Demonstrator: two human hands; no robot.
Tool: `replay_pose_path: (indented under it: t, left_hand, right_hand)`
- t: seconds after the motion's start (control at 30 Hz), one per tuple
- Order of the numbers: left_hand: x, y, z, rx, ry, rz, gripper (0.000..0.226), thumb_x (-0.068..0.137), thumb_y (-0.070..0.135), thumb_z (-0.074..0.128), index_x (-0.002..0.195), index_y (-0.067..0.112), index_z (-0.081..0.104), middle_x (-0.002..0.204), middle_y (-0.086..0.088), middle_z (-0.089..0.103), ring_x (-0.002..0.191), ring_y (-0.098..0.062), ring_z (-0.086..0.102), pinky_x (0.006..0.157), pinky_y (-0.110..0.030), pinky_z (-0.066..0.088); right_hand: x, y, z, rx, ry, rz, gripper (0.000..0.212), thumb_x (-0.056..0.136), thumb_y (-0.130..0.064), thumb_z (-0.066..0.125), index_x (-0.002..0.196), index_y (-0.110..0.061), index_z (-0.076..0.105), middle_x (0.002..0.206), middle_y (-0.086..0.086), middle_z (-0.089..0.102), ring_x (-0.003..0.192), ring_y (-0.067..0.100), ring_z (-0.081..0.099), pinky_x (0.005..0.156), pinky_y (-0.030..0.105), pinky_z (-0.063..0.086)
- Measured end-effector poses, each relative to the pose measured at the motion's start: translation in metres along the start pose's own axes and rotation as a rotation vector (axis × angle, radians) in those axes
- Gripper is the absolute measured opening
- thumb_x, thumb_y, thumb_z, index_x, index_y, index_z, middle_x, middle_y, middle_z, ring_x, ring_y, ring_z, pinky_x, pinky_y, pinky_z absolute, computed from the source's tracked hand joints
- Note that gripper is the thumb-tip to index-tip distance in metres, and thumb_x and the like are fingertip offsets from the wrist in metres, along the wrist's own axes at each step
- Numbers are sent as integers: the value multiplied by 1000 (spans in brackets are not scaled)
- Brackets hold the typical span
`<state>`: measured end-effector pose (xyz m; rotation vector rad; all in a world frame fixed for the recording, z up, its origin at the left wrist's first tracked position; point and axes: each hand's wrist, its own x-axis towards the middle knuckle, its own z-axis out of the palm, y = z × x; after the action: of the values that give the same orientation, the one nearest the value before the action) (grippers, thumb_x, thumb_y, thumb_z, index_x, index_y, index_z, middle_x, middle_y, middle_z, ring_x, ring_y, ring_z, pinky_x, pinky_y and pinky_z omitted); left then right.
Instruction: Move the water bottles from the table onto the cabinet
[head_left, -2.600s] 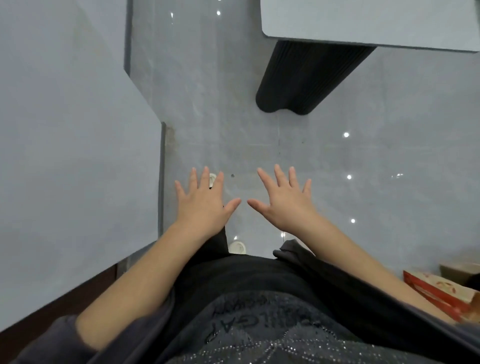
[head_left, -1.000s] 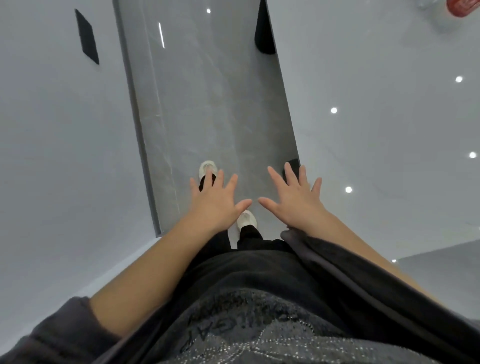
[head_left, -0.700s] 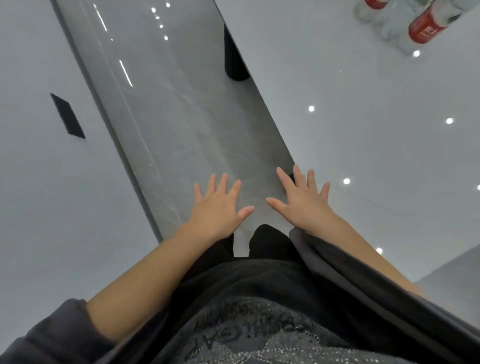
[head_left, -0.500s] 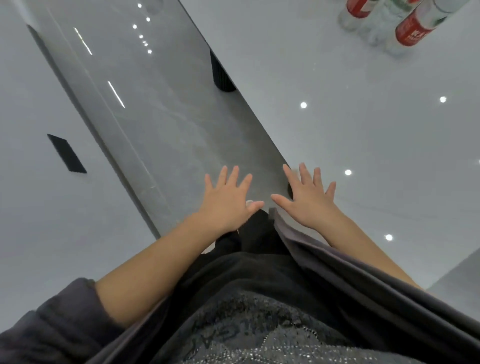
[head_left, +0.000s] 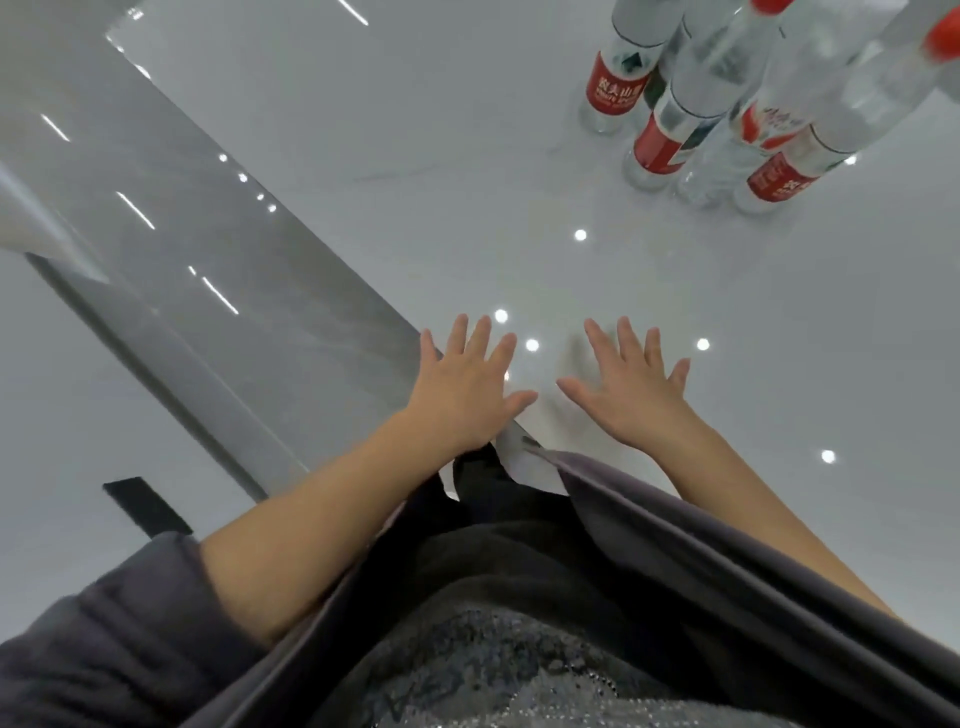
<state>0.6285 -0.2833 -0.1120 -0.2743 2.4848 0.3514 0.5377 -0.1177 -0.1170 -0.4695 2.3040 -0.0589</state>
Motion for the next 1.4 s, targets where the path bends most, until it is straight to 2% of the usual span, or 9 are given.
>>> replay_pose_path:
  t: [0.23,0.63,0.7,0.8,0.87,0.97,1.13,1.23,1.4]
  left_hand:
    - [69,-19,-37,17,-20,80,73,95,62,24,153,22,6,162,-8,0,148,-31,-4,116,-57,6]
    - [225,-57,-141,133,-137,386,72,96,59,29,153,20,9,162,-7,3,148,-30,-3,117,-55,5]
    - [245,-60,-154,114,-109,427,72,96,57,32,153,19,10,161,-8,6,148,-30,0,118,-53,6]
    - [271,-57,-172,-108,-14,474,80,93,50,49,153,14,9,160,-9,16,147,-28,12,118,-46,15]
    - [284,-50,-182,-345,51,476,88,89,41,63,153,13,9,158,-8,21,144,-24,21,115,-38,23]
    - [300,-36,-193,-564,116,496,90,80,31,75,150,15,20,151,-5,32,138,-19,32,106,-29,32]
    - [322,-19,-194,-652,142,560,69,72,30,78,130,11,45,124,-4,54,108,-17,55,89,-35,50]
    - [331,-18,-196,-626,126,562,68,69,39,77,126,19,47,118,2,59,104,-17,59,86,-37,52]
    - [324,-38,-196,-547,76,623,67,70,35,80,127,19,48,120,1,60,106,-19,59,87,-35,50]
  right_hand:
    - [38,-18,-42,136,15,117,79,94,-64,35,155,-36,-7,163,3,-17,148,32,-20,114,61,-9]
    - [120,-52,-102,539,178,540,85,94,-56,46,155,-30,-8,164,2,-11,150,31,-13,116,60,-2]
    - [132,-60,-110,716,310,590,90,92,-51,54,156,-26,-4,165,1,-1,151,28,-3,118,56,4]
    - [149,-73,-118,1163,732,636,87,87,-33,69,155,-23,16,158,-1,28,145,17,27,117,37,27]
    - [161,-81,-124,1322,946,687,84,82,-28,76,150,-24,27,149,-4,40,135,10,39,108,25,36]
    - [186,-85,-133,1439,1122,739,80,75,-27,81,141,-20,37,133,-8,48,116,3,48,90,10,39]
    - [216,-81,-141,1436,1309,851,64,68,-30,85,118,-18,47,112,-2,59,99,11,61,86,26,53]
    - [214,-79,-139,1404,1291,845,59,69,-35,84,115,-24,49,108,-9,61,95,3,60,79,18,48]
    - [182,-94,-119,1347,1207,734,51,73,-36,84,105,-43,45,102,-25,59,94,-12,58,77,4,42]
